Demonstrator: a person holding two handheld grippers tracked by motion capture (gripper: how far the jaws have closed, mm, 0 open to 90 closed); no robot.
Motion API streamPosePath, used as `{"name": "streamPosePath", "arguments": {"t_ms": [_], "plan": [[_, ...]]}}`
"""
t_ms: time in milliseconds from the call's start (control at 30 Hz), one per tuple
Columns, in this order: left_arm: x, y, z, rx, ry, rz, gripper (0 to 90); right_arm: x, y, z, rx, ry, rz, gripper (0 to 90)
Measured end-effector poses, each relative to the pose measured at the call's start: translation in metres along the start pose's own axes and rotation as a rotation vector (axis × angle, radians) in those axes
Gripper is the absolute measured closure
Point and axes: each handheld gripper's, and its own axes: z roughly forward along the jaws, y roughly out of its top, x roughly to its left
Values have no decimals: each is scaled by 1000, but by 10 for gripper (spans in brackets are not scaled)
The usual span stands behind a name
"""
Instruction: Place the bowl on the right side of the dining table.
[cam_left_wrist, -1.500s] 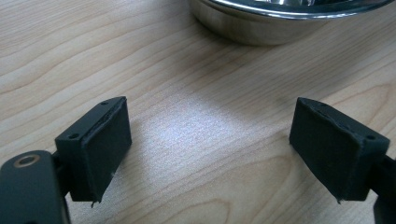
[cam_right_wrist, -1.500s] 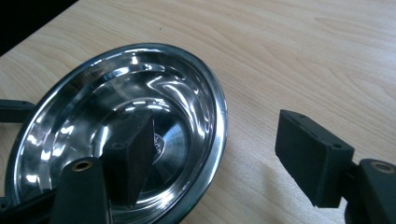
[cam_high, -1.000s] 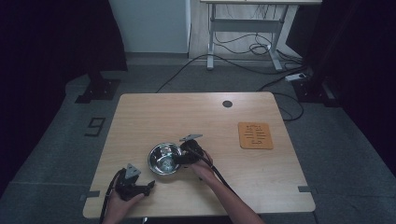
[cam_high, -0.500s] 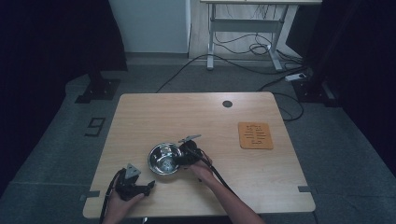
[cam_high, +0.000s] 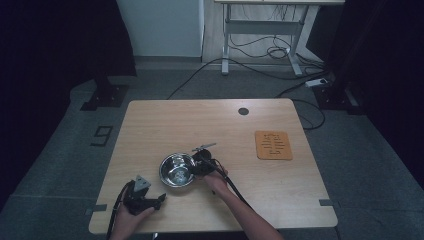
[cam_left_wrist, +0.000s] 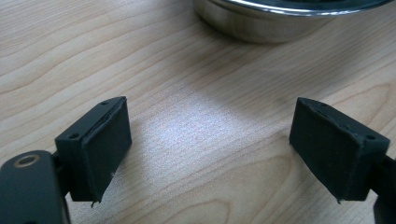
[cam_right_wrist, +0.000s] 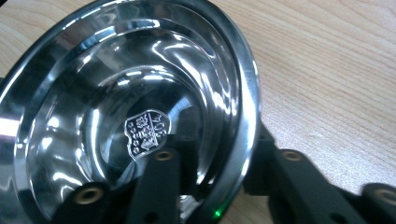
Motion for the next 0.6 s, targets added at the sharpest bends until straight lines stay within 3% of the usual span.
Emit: {"name": "streamPosePath", "arguments": {"t_ms": [100, 367, 600], "plan": [[0, 0, 0, 0, 0, 0, 124, -1, 1, -1, 1, -5, -2, 800], [0, 0, 0, 0, 0, 0, 124, -10, 1, -3, -23, 62, 87, 860], [0, 0, 0, 0, 0, 0, 124, -13, 0, -6, -37, 76, 104, 860]]}}
